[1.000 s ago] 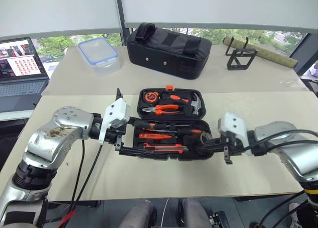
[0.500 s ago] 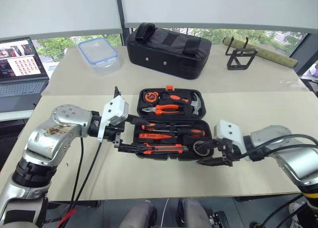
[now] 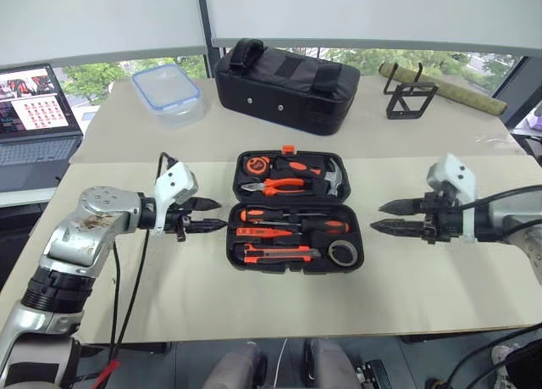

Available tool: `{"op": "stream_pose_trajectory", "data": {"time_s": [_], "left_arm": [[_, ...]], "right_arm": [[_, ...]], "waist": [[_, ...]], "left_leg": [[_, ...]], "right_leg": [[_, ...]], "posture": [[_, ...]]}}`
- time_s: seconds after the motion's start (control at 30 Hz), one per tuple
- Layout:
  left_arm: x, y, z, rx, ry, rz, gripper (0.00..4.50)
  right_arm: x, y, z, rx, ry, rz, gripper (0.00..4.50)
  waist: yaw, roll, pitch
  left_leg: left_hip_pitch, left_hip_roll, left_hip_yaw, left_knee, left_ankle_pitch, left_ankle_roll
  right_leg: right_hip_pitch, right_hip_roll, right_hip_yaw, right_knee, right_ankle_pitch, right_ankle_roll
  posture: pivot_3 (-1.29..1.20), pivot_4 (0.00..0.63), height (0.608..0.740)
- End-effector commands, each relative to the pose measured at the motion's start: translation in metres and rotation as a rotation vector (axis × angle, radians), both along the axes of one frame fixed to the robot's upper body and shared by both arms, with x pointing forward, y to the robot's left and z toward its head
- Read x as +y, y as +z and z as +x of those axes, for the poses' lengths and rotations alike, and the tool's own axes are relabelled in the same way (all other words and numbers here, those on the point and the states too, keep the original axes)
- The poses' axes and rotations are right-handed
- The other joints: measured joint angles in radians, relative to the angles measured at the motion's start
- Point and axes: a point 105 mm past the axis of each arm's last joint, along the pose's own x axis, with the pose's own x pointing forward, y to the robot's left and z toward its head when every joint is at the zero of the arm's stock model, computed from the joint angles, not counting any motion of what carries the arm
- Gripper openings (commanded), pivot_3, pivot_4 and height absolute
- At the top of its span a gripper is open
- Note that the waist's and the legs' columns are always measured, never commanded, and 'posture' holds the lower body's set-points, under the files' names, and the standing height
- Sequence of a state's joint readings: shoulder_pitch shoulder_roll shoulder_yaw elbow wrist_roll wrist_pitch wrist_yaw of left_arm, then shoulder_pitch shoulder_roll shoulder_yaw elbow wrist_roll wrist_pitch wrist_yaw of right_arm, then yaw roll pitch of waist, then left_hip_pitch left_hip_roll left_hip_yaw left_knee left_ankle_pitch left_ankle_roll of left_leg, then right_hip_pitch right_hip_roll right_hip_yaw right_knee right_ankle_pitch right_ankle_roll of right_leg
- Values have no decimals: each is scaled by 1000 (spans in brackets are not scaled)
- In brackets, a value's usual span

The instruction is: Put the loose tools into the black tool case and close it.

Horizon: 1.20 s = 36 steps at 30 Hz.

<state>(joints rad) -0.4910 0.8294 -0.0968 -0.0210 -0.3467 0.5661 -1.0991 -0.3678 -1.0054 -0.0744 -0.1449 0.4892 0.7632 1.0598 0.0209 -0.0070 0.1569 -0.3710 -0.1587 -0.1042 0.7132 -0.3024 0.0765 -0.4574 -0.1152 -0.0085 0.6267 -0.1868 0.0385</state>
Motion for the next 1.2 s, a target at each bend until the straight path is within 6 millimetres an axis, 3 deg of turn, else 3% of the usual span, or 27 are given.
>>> {"op": "stream_pose_trajectory", "data": {"time_s": [0.03, 0.1, 0.13, 0.33, 0.57, 0.73, 0.87, 0.97, 1.07, 1.2], "left_arm": [[1, -3, 10, -48, 16, 30, 837], [-2, -9, 13, -46, 17, 35, 76], [-5, -12, 15, -42, 14, 39, 9], [-38, -21, 7, -7, -97, 7, 9], [-60, -26, -30, 56, -274, -38, 9], [-55, -35, -44, 92, -300, -6, 9], [-36, -43, -30, 58, -166, 51, 9], [-11, -44, -19, 61, -36, 80, 9], [10, -40, -15, 95, 51, 66, 734], [23, -21, 1, 147, 167, -30, 2321]], "right_arm": [[2, -10, 14, -52, 19, -57, 970], [4, -16, 19, -55, 34, -76, 289], [5, -19, 23, -60, 45, -91, 71], [24, -33, 32, -93, 169, -184, 71], [33, -32, 1, -54, 346, -193, 71], [30, -36, -15, -45, 363, -233, 71], [21, -40, -15, -51, 256, -257, 71], [5, -38, -14, -58, 159, -280, 71], [-8, -29, -11, -56, 81, -261, 826], [-16, -9, 3, -61, -28, -161, 2248]], "waist": [[-2, 0, 0], [-4, 0, 0], [-4, 0, 0], [-6, 0, 0], [0, 0, 0], [-3, 0, 0], [-2, 0, 0], [-1, 0, 0], [-4, 0, 0], [-7, 0, 0]], "left_leg": [[0, 0, 0, 0, 0, 0], [0, 0, 0, 0, 0, 0], [0, 0, 0, 0, 0, 0], [-1, 0, 0, 0, 3, 5], [-3, -1, -1, 0, 3, 6], [-3, 1, -1, -1, 3, 6], [-2, 0, -1, 0, 3, 6], [-2, 1, -1, 1, 2, 5], [-2, 1, -1, 0, 2, 5], [-1, 1, -1, 0, 2, 5]], "right_leg": [[0, 0, 0, 0, 0, 0], [0, 0, 0, 1, 0, 0], [0, 0, 0, 1, 0, 0], [-1, 0, 0, 1, 0, 0], [-2, 1, -2, 0, 0, 0], [-2, 0, -3, -1, 0, 0], [-1, 0, -2, -2, 0, 0], [-1, 1, -2, -1, 0, 0], [-2, 1, -1, -1, 0, 0], [-1, 2, -2, 0, 0, 0]], "posture": [[0, 150, 716], [0, 150, 716], [0, 150, 716], [0, 150, 716], [0, 150, 716], [0, 150, 716], [0, 150, 716], [0, 150, 716], [0, 150, 716], [0, 150, 716]]}}
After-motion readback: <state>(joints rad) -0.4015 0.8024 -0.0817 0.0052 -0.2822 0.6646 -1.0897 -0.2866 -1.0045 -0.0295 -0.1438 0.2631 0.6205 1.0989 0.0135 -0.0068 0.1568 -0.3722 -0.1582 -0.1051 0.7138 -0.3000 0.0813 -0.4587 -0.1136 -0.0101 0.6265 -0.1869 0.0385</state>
